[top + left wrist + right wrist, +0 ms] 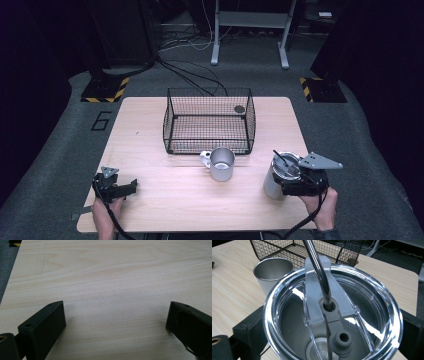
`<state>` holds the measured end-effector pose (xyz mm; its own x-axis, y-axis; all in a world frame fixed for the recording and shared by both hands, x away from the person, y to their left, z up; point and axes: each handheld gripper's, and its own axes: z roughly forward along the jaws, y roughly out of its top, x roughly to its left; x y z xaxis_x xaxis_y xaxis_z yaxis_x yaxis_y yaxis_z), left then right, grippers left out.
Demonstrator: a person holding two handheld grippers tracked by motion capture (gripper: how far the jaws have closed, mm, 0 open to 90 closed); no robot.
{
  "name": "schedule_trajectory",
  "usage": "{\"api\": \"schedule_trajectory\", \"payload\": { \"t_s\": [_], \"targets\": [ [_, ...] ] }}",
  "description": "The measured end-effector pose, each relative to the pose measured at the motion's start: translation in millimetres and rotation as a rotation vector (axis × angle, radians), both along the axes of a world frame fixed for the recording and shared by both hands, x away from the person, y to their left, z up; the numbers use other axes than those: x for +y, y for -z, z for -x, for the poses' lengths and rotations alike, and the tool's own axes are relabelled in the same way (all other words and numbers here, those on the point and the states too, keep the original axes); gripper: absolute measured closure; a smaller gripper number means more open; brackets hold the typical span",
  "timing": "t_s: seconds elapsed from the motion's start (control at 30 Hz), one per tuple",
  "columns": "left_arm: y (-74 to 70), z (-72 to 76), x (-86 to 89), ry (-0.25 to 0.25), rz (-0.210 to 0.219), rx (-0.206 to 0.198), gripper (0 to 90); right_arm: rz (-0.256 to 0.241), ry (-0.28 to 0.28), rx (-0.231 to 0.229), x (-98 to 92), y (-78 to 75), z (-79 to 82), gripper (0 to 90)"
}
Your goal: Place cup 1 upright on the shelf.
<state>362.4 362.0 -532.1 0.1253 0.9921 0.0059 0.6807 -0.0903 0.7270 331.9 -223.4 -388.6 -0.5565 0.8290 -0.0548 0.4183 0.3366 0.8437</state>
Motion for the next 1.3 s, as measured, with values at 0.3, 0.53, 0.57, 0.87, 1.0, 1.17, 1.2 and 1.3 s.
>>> {"api": "schedule_trajectory", "payload": {
  "t_s": [0.3,0.53,0.57,0.87,1.0,1.17,1.2,1.3],
  "targets": [
    [-0.1,0.2,-0.1,-0.002,0.002,0.003,1.9,-0.001,-0.021,-0.006,9.1,-8.1,-10.2,3.2],
    [-0.1,0.1,-0.3,-0.002,0.002,0.004,1.9,-0.001,-0.042,-0.015,17.5,-14.9,-19.6,3.2],
    [-0.1,0.0,-0.3,-0.002,0.001,0.004,1.9,-0.002,-0.046,-0.014,19.0,-15.5,-21.0,3.2],
    [0.1,-0.6,-0.3,0.000,0.002,-0.002,1.9,0.001,-0.072,-0.018,30.1,-20.8,-32.2,3.2],
    [0.1,-0.6,-0.3,0.000,0.002,-0.001,1.9,0.000,-0.086,-0.018,34.5,-25.4,-36.1,3.2],
    [0.1,-0.6,-0.3,0.001,0.001,-0.001,1.9,-0.005,-0.090,-0.025,39.7,-31.3,-40.1,3.2],
    [0.1,-0.6,-0.3,0.001,0.001,-0.001,1.9,0.003,-0.100,-0.029,39.9,-32.5,-41.2,3.2],
    [0.1,-0.6,-0.3,0.000,0.002,-0.001,1.9,0.008,-0.109,-0.028,44.0,-37.3,-44.3,3.2]
  ]
}}
